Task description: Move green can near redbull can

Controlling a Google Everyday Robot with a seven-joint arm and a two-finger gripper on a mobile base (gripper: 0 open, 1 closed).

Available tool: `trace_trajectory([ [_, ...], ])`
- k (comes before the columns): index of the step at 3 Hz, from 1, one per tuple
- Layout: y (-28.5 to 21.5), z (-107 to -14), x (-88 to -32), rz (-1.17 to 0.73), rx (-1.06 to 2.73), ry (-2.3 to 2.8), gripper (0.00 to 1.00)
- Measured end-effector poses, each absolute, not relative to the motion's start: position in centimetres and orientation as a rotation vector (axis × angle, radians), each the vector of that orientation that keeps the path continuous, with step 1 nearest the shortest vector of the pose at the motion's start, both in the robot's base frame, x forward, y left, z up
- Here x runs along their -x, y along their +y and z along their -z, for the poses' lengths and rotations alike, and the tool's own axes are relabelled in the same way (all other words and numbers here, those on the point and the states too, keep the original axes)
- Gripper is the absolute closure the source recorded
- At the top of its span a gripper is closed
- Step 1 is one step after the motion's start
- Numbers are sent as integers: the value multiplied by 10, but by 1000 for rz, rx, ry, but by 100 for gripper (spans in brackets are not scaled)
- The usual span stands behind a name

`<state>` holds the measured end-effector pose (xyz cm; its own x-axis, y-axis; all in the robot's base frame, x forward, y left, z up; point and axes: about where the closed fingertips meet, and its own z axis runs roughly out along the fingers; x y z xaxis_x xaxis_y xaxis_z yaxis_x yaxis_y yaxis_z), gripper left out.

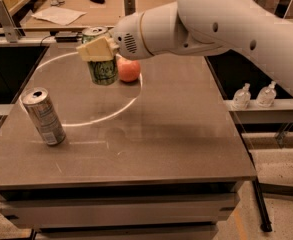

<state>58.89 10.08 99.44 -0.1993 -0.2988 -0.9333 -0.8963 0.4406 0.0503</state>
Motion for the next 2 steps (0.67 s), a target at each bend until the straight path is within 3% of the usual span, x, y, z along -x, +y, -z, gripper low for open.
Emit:
trace_trajectory([
  [2, 111, -985, -555, -829, 1005, 1732, 100],
])
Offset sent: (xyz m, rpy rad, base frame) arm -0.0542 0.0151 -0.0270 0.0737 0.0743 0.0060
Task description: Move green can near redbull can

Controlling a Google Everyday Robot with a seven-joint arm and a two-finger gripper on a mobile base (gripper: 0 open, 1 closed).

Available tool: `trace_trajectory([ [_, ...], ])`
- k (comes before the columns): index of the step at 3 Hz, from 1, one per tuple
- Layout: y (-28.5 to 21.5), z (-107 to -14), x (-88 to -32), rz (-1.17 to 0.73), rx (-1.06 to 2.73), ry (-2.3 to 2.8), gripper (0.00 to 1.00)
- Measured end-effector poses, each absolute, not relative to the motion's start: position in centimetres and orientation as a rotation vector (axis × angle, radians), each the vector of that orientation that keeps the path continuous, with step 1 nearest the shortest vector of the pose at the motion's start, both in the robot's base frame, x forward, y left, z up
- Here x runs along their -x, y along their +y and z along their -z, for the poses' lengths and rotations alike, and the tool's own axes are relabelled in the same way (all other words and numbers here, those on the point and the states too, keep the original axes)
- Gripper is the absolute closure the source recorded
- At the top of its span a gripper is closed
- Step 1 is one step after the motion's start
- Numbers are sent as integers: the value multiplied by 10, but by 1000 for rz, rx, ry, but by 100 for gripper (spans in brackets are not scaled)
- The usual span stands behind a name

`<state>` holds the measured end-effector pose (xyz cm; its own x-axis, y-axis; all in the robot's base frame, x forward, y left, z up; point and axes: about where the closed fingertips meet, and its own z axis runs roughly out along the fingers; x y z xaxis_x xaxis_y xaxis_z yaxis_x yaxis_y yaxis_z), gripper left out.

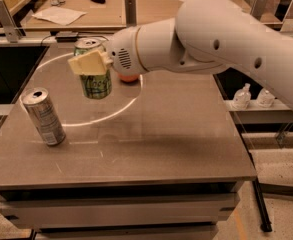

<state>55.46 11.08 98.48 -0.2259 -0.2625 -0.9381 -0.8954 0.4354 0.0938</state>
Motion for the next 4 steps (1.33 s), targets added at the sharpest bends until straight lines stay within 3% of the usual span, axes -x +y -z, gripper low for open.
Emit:
trace_trajectory([
  [4, 156, -919, -527, -958, 1041, 1718, 100],
])
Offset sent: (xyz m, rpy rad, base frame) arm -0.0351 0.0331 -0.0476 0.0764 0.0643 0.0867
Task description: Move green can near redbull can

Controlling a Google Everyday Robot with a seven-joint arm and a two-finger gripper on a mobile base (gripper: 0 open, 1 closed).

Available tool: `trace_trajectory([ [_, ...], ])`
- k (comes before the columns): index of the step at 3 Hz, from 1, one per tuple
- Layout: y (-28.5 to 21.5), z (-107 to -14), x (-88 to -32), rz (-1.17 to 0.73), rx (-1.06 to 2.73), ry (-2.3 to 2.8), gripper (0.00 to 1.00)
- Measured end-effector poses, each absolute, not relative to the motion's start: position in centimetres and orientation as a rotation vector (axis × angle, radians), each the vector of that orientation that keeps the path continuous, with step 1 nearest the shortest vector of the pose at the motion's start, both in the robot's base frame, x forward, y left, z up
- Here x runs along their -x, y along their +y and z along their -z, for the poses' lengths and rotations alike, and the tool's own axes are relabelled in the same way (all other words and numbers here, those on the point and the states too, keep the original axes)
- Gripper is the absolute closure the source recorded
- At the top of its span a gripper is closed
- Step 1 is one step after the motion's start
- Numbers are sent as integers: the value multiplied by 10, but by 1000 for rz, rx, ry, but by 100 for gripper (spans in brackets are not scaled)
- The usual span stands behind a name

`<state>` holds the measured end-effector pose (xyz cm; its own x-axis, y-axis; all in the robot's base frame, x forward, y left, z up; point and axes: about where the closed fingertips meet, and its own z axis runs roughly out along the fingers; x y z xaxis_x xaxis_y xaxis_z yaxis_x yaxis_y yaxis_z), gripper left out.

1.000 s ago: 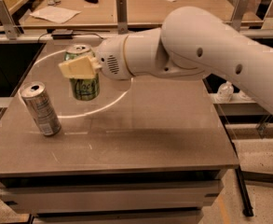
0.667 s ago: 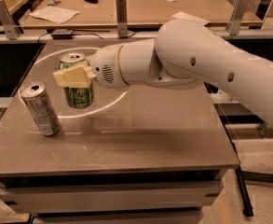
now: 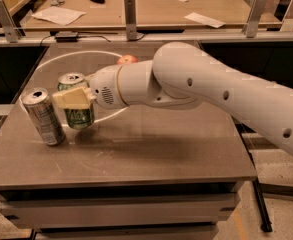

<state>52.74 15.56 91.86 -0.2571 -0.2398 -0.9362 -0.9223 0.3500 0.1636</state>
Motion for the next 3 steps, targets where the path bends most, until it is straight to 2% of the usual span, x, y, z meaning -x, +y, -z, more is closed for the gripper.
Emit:
trace_trajectory([
  [2, 159, -890, -534, -920, 1019, 1683, 100],
  [3, 158, -891, -535, -908, 1022, 1677, 82],
])
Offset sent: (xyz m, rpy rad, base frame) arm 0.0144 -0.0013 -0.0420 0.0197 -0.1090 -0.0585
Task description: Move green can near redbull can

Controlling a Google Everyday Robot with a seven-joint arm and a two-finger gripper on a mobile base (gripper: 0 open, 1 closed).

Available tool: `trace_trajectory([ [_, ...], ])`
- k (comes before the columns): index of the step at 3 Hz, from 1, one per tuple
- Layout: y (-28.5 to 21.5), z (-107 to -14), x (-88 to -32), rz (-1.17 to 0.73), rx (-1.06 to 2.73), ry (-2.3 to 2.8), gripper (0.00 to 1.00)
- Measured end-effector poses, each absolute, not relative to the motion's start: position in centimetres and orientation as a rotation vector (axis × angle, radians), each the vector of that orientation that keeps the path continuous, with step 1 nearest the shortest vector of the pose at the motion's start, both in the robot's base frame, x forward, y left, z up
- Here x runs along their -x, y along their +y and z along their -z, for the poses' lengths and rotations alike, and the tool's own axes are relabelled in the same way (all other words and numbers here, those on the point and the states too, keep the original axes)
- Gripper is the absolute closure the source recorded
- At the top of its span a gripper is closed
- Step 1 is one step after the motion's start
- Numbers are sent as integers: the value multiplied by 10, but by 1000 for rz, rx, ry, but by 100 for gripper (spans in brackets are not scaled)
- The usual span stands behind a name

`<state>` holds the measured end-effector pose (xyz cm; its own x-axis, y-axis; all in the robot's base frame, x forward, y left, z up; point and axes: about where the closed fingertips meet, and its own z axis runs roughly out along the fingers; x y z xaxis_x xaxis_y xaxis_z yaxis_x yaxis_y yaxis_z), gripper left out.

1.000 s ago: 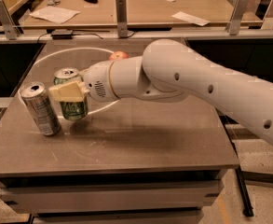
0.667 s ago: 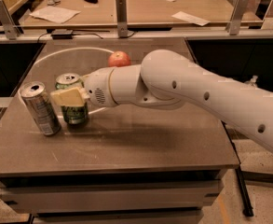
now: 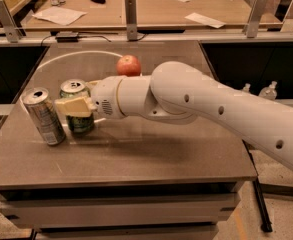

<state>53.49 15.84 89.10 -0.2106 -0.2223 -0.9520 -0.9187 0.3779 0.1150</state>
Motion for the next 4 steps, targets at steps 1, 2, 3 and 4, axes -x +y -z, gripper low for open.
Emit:
trace_trajectory([
  [1, 158, -892, -535, -908, 1022, 1677, 59],
  [2, 160, -891, -536, -865, 1070, 1644, 36],
  [3, 160, -891, -536, -865, 1070, 1644, 12],
  [4, 162, -893, -538, -871, 1121, 1595, 0],
])
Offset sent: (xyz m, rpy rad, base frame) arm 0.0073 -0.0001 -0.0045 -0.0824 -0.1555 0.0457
